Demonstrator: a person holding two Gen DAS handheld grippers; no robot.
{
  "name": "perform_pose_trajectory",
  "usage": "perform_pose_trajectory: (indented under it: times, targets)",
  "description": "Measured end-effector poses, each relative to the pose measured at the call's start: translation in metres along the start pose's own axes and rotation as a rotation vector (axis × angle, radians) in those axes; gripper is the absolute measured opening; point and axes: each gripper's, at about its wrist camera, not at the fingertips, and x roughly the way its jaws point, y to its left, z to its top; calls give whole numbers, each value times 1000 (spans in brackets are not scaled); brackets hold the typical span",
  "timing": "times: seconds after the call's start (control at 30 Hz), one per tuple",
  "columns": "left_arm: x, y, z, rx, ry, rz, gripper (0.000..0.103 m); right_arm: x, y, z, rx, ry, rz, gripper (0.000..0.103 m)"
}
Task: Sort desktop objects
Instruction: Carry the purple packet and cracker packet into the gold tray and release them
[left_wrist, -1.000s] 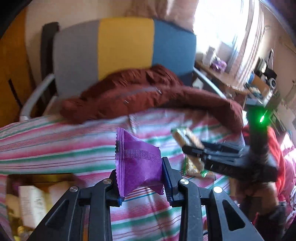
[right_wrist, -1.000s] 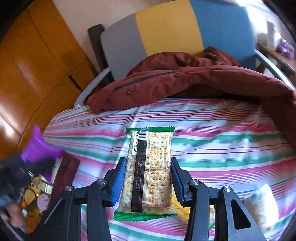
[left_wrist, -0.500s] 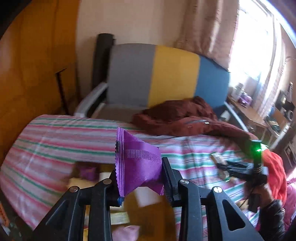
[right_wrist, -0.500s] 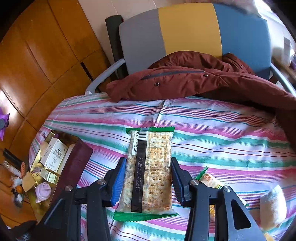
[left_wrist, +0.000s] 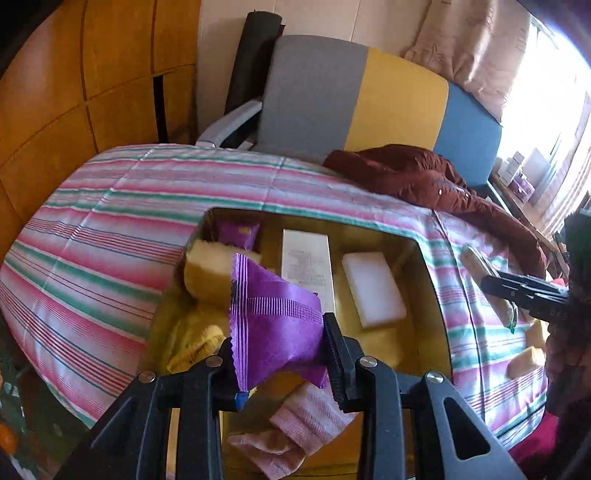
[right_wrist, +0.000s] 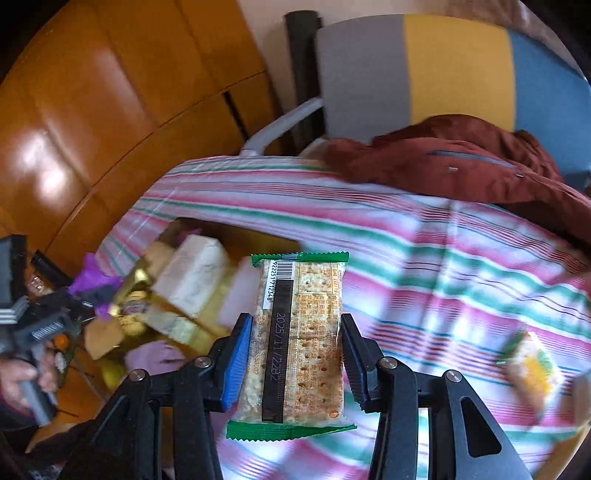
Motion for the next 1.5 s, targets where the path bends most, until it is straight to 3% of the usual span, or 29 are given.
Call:
perform_pose_trajectory:
  times: [0.2, 0.27, 0.33, 0.5, 0.7, 0.97, 1.23, 1.5]
  targets:
    - [15, 2, -1, 24, 20, 4, 34, 27, 44, 15, 43, 20, 31, 48]
    - [17, 6, 0, 17, 17, -2, 35, 37, 52, 23, 86, 8, 30, 52]
    - [19, 10, 0, 13, 27, -14, 39, 46, 55, 30, 154, -9, 79, 66]
    - [15, 26, -3, -22, 9, -32, 44, 50, 65, 25, 206, -15, 100, 68]
    - [-3, 38, -10, -61, -57, -12, 43, 31, 71, -4, 200, -20, 34, 69]
    - [-17, 16, -24, 13, -90, -30, 43, 4, 69, -39, 213, -52, -60, 79]
    - [-21, -7, -35, 64, -75, -95, 43, -19, 61, -62, 229, -95, -134, 84]
    - [-27, -36, -37, 127, -67, -173, 43, -58, 24, -97, 330, -133, -225, 87]
